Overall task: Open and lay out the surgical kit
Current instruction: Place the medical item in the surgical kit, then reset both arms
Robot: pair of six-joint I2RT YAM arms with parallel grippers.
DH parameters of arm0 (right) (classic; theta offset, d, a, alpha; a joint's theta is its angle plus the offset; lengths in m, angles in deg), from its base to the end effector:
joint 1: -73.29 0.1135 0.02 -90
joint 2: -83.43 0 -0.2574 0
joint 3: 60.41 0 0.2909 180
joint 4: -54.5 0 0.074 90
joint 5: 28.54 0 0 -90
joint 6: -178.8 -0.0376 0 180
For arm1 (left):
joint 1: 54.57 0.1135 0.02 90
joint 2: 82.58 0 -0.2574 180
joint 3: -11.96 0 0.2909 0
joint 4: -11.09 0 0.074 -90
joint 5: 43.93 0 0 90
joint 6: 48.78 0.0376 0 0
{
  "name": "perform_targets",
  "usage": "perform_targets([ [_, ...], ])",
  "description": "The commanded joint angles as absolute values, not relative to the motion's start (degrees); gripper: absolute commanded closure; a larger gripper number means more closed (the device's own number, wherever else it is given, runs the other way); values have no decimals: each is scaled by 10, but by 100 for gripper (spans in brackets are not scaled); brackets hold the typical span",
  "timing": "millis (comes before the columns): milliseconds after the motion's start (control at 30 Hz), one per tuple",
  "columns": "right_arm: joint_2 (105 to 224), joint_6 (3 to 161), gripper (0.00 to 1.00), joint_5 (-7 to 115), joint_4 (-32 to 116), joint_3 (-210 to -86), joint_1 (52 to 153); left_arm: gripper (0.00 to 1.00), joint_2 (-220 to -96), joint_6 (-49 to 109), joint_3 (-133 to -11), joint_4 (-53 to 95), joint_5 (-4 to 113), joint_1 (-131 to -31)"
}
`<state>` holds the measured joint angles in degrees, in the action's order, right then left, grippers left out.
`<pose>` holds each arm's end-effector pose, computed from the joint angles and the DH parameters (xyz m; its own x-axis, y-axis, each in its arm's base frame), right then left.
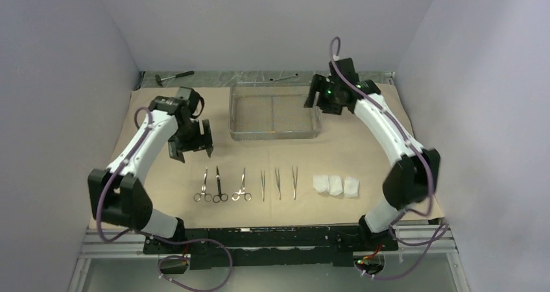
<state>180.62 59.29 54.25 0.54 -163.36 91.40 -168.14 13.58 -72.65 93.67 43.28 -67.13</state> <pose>0.3938 0.1337 0.3151 -0.8077 0.2500 -0.5340 0.0114 0.9121 0.4097 0.2966 -0.0642 0.2545 -0.9575 -0.2614 -0.1223 -0.2623 0.9650 -0.0094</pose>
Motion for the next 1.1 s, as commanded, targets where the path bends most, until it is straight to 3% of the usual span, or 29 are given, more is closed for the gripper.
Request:
perform_targets([
  [0, 1653, 600, 23, 709, -46, -1549, 910, 11, -1601, 159, -783, 929, 450, -670],
  [100, 1549, 588, 12, 782, -87, -1483, 910, 1, -1549, 168, -802, 923, 454, -670],
  [300, 1345, 569, 17, 873, -194, -1427, 908, 0, -1433, 141, -812, 946, 425, -670],
  [500, 1221, 592, 8, 944, -272, -1477, 909, 1, -1332, 135, -849, 1004, 364, -670],
  [567, 1198, 614, 1, 952, -283, -1509, 909, 1, -1311, 138, -865, 1020, 332, -670],
  [867, 1190, 691, 0, 1005, -326, -1689, 910, 0, -1278, 171, -1035, 1092, 261, -671],
  [1067, 1180, 658, 0, 979, -329, -1695, 910, 1, -1261, 193, -1066, 1090, 245, -673],
])
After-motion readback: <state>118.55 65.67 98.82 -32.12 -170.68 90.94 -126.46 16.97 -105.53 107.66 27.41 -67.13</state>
